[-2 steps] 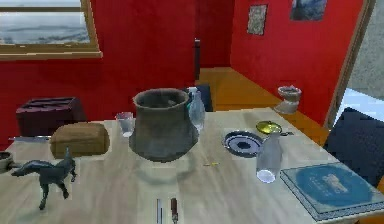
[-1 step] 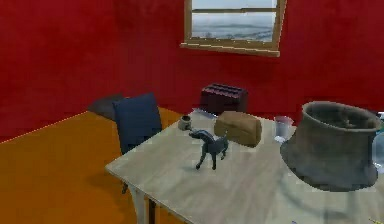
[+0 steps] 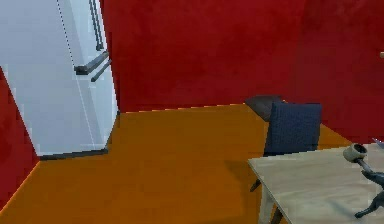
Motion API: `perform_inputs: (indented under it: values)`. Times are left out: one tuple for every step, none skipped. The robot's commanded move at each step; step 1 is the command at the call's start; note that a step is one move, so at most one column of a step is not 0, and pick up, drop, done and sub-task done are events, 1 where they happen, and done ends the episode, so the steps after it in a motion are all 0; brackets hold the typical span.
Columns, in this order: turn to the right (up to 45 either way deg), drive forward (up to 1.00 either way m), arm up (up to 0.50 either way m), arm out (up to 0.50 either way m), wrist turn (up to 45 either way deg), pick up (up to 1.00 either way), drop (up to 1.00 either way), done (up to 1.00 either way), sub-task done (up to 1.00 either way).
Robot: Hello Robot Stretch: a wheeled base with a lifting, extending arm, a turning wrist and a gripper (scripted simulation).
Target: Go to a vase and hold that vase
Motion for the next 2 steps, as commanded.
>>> perform_inputs:
  values:
    - [0.0,0.00,0.50,0.00,0.0,0.00,0.00,0.00,0.00]
    - [0.0,0.00,0.38,0.00,0.0,0.00,0.00,0.00,0.00]
